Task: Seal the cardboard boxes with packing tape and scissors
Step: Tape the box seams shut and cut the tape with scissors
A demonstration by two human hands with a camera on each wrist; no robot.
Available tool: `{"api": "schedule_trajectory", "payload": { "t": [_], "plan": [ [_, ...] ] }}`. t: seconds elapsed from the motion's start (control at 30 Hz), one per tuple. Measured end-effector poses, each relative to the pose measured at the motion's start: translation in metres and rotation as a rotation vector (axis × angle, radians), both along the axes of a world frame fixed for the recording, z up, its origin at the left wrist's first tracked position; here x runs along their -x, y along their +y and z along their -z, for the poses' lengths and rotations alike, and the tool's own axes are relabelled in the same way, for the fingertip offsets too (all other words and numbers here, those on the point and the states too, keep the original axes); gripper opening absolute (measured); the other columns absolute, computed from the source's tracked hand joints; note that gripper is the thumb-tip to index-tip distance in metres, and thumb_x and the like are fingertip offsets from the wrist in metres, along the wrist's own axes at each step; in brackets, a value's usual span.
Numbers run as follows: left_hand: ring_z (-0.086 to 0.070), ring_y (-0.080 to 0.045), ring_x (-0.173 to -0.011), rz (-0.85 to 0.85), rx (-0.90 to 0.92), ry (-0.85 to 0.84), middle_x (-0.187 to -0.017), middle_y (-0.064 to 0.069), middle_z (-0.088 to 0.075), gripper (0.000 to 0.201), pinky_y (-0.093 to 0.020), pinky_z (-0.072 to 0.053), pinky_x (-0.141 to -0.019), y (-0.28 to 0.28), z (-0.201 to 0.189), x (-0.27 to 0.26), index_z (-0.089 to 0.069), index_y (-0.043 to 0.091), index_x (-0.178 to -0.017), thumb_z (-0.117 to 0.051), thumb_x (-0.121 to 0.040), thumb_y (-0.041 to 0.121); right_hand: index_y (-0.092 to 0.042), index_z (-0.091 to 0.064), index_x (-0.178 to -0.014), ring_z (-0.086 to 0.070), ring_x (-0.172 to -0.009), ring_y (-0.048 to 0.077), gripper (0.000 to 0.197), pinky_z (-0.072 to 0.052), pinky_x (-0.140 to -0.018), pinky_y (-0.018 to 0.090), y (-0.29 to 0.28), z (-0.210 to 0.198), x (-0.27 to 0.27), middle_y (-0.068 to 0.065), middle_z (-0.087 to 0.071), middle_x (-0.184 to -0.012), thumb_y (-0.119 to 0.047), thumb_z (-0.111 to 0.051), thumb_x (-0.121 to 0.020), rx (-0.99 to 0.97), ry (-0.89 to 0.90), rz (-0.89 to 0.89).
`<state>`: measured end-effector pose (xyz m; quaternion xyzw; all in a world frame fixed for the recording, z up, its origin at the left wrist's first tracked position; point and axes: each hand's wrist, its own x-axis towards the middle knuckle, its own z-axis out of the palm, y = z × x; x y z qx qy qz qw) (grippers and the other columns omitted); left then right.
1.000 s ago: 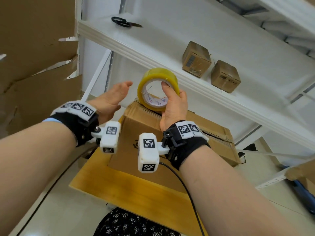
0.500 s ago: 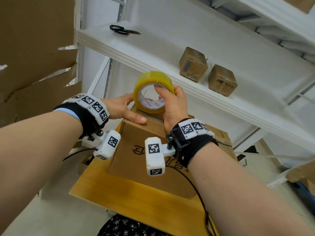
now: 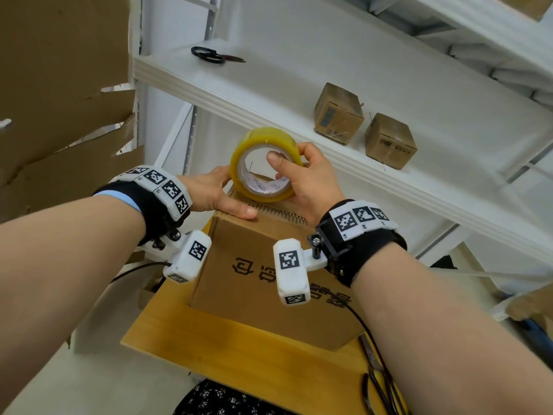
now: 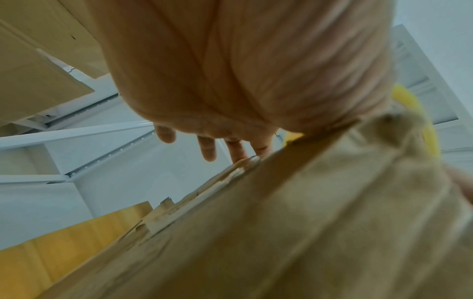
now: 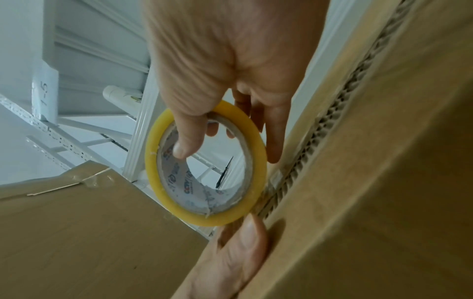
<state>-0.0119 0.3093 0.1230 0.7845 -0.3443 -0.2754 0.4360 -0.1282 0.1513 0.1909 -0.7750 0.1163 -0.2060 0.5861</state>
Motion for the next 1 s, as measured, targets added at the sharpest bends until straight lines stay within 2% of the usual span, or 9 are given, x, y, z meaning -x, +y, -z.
{"api": "schedule_trajectory", "payload": {
  "t": [0.13, 0.23, 0.37, 0.5, 0.63, 0.8, 0.9, 1.0],
  "plan": [
    [-0.021, -0.018, -0.144, -0.004, -0.007, -0.012, -0.157, 0.013, -0.019, 0.127, -0.054, -0.021, -0.117, 0.001, 0.001, 0.000, -0.020, 0.049, -0.145, -0.085, -0.038, 0.072, -0.016, -0.062, -0.101, -0.069, -0.071, 0.011, 0.033, -0.061, -0.076, 0.039, -0.006, -0.002, 0.003, -0.006, -0.068, -0.077, -0.025, -0.084, -0.078, 0.051, 0.029, -0.016],
    [-0.027, -0.018, -0.138, 0.001, -0.023, -0.012, -0.150, 0.011, -0.026, 0.117, -0.049, -0.025, -0.115, 0.002, -0.003, 0.002, -0.034, 0.044, -0.137, -0.083, -0.035, 0.075, -0.016, -0.062, -0.101, -0.068, -0.070, 0.012, 0.032, -0.061, -0.075, 0.040, -0.014, -0.003, 0.008, -0.003, -0.067, -0.080, -0.024, -0.084, -0.078, 0.053, 0.039, -0.001],
    [-0.038, -0.019, -0.130, 0.022, -0.013, 0.012, -0.139, 0.009, -0.035, 0.099, -0.048, -0.032, -0.113, 0.002, -0.004, 0.004, -0.042, 0.052, -0.123, -0.084, -0.035, 0.073, -0.026, -0.066, -0.098, -0.069, -0.080, 0.023, 0.029, -0.061, -0.079, 0.050, -0.032, -0.005, 0.018, 0.003, -0.068, -0.088, -0.026, -0.084, -0.076, 0.105, 0.076, 0.025],
    [-0.039, -0.020, -0.130, 0.026, -0.005, 0.007, -0.140, 0.008, -0.034, 0.099, -0.047, -0.033, -0.112, 0.003, -0.006, 0.005, -0.042, 0.050, -0.131, -0.083, -0.042, 0.067, -0.031, -0.064, -0.090, -0.069, -0.084, 0.026, 0.025, -0.058, -0.073, 0.042, -0.045, -0.005, 0.029, 0.006, -0.068, -0.090, -0.015, -0.081, -0.079, 0.185, 0.090, 0.026],
    [-0.039, -0.019, -0.129, 0.041, -0.041, -0.025, -0.141, 0.010, -0.033, 0.099, -0.047, -0.034, -0.111, 0.003, -0.009, 0.006, -0.040, 0.052, -0.131, -0.081, -0.043, 0.072, -0.028, -0.061, -0.092, -0.068, -0.090, 0.034, 0.026, -0.058, -0.077, 0.048, -0.048, -0.005, 0.034, 0.009, -0.065, -0.088, -0.013, -0.079, -0.080, 0.298, 0.090, 0.025],
    [-0.041, -0.019, -0.127, 0.042, -0.046, -0.024, -0.141, 0.009, -0.034, 0.100, -0.048, -0.035, -0.111, 0.005, -0.011, 0.010, -0.040, 0.053, -0.130, -0.080, -0.042, 0.073, -0.021, -0.061, -0.100, -0.064, -0.085, 0.028, 0.027, -0.055, -0.085, 0.051, -0.052, -0.010, 0.037, 0.006, -0.062, -0.086, -0.011, -0.077, -0.080, 0.413, 0.102, 0.019],
    [-0.041, -0.019, -0.127, 0.045, -0.045, -0.026, -0.141, 0.009, -0.034, 0.102, -0.048, -0.035, -0.111, 0.005, -0.011, 0.012, -0.040, 0.053, -0.129, -0.078, -0.037, 0.079, -0.024, -0.063, -0.105, -0.066, -0.088, 0.024, 0.031, -0.055, -0.086, 0.050, -0.062, -0.014, 0.042, 0.004, -0.066, -0.091, -0.011, -0.077, -0.080, 0.484, 0.126, 0.039],
    [-0.043, -0.019, -0.128, 0.051, -0.054, -0.058, -0.142, 0.009, -0.035, 0.100, -0.047, -0.035, -0.111, 0.004, -0.011, 0.013, -0.038, 0.053, -0.132, -0.071, -0.043, 0.084, -0.028, -0.062, -0.107, -0.067, -0.087, 0.022, 0.033, -0.056, -0.084, 0.046, -0.069, -0.015, 0.047, 0.003, -0.067, -0.093, -0.015, -0.077, -0.080, 0.547, 0.134, 0.049]
  ]
}}
